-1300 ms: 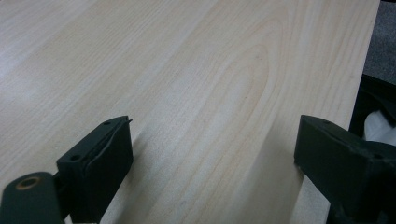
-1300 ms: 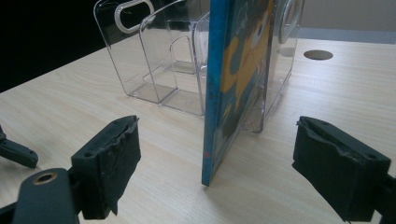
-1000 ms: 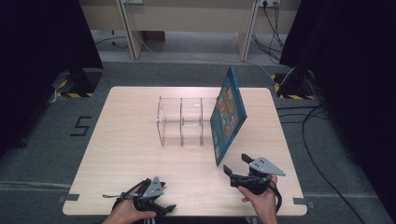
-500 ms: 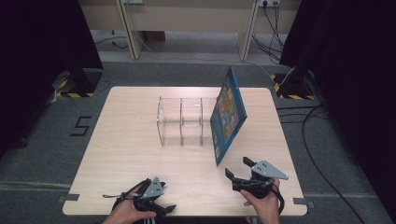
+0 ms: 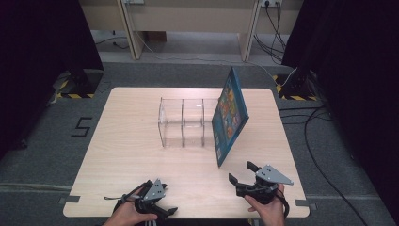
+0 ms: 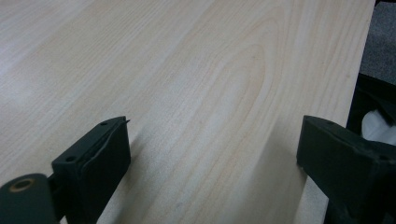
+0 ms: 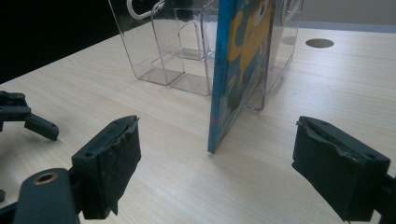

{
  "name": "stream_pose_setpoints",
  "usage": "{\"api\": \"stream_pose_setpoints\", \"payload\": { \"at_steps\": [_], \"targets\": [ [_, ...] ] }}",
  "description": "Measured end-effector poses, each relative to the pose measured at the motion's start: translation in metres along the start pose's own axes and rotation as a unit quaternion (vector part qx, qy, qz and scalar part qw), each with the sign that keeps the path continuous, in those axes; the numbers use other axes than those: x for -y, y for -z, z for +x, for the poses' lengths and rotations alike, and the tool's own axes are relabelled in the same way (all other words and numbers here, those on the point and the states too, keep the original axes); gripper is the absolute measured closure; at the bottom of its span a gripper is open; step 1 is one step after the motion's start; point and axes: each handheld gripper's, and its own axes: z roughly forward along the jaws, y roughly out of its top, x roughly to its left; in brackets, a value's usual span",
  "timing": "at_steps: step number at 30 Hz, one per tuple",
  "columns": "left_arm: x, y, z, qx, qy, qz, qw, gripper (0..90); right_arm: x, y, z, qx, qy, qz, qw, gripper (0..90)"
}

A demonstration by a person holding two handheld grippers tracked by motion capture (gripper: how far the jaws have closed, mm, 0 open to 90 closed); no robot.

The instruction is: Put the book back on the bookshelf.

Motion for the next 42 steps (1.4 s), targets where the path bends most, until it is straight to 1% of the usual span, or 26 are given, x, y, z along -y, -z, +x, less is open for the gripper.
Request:
{"api": "stream_pose_setpoints", "payload": {
  "at_steps": [3,9,14,22,26,30,36,40,42],
  "targets": [
    [0.0,0.0,0.0,0.0,0.0,-0.002,1.0,7.9,0.001,0.002,0.0,0.001,0.003,0.001,1.0,15.9],
    [0.0,-0.001,-0.001,0.001,-0.001,-0.002,1.0,7.2,0.005,0.008,0.001,-0.001,-0.004,0.007,1.0,15.9],
    [0.0,-0.001,-0.001,0.001,-0.001,-0.002,1.0,6.6,0.008,0.012,0.004,-0.004,-0.001,0.011,0.9999,15.9],
    [0.001,-0.001,-0.001,0.002,-0.002,-0.002,1.0,5.9,0.014,0.018,0.008,-0.01,0.003,0.026,0.9996,15.9],
    [0.001,-0.001,-0.001,0.002,-0.002,-0.002,1.0,5.7,0.017,0.023,0.008,-0.007,0.002,0.034,0.9994,15.9],
    [0.001,-0.001,-0.001,0.002,-0.003,-0.002,1.0,5.5,0.022,0.029,0.009,-0.004,0.006,0.047,0.9989,15.9],
    [0.001,-0.001,-0.001,0.002,-0.003,-0.003,1.0,5.4,0.027,0.035,0.01,-0.003,0.009,0.058,0.9982,15.9],
    [0.001,-0.001,-0.002,0.003,-0.003,-0.002,1.0,4.8,0.03,0.04,0.01,0.001,0.015,0.067,0.9976,15.9],
    [0.001,-0.002,-0.002,0.003,-0.003,-0.003,1.0,4.5,0.032,0.042,0.01,0.002,0.012,0.073,0.9972,15.9]
  ]
}}
